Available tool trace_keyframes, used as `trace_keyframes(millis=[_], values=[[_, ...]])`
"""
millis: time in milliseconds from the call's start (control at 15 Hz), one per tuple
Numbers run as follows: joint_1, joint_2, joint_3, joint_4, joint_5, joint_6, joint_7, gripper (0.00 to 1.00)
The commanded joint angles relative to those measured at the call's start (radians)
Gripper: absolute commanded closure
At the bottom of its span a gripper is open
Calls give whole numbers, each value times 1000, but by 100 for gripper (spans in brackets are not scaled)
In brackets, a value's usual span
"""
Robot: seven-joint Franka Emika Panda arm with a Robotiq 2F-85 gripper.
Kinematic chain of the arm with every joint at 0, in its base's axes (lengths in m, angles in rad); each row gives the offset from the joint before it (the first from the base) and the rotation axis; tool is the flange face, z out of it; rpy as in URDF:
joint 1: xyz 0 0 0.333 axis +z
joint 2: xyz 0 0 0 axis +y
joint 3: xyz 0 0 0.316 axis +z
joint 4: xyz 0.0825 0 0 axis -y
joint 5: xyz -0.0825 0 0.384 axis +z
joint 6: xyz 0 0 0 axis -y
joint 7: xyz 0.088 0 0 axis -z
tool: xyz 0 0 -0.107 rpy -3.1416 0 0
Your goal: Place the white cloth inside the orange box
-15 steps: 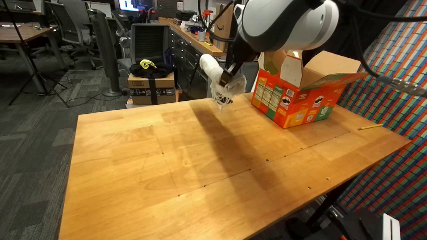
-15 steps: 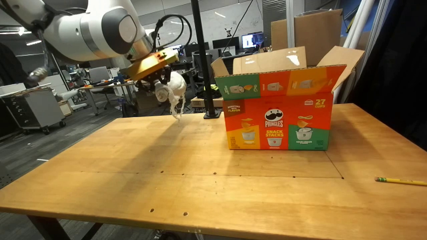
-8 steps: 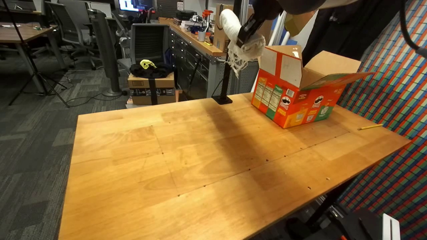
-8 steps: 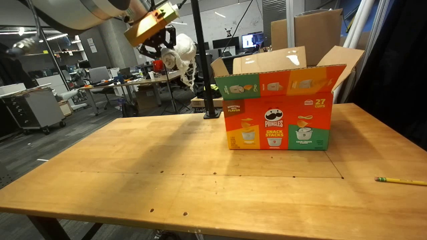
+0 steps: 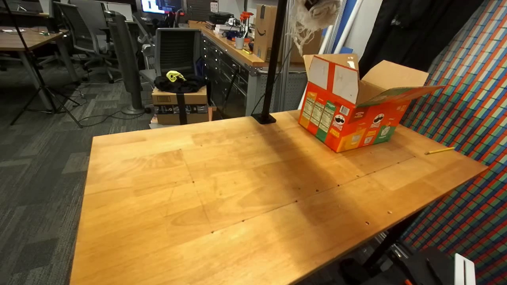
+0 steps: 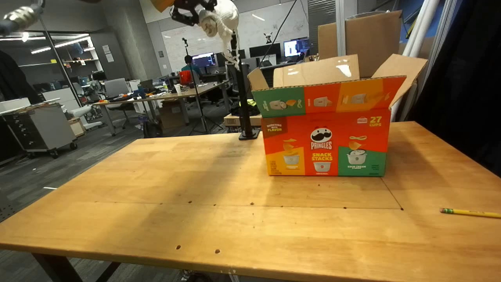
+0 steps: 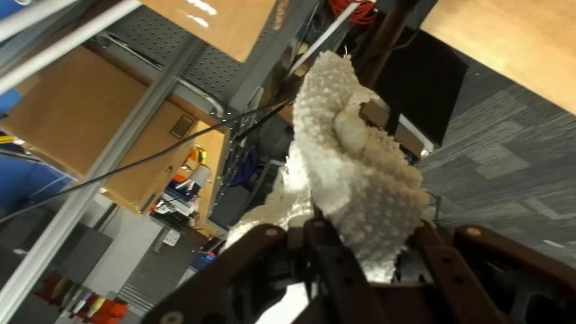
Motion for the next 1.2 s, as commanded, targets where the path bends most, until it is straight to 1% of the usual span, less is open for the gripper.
trace_keyframes(millis=[0, 133, 333, 400, 533, 1133], values=[[-96, -46, 1, 42, -90, 5, 82, 94], [-152, -89, 4, 36, -124, -6, 115, 94], [-220, -136, 1, 14, -146, -11, 145, 94], [-213, -150, -26, 1, -159, -16, 153, 94], [-229, -177, -41, -38, -160, -15, 157, 94], [-270, -127, -136, -233, -154, 83, 148, 93]])
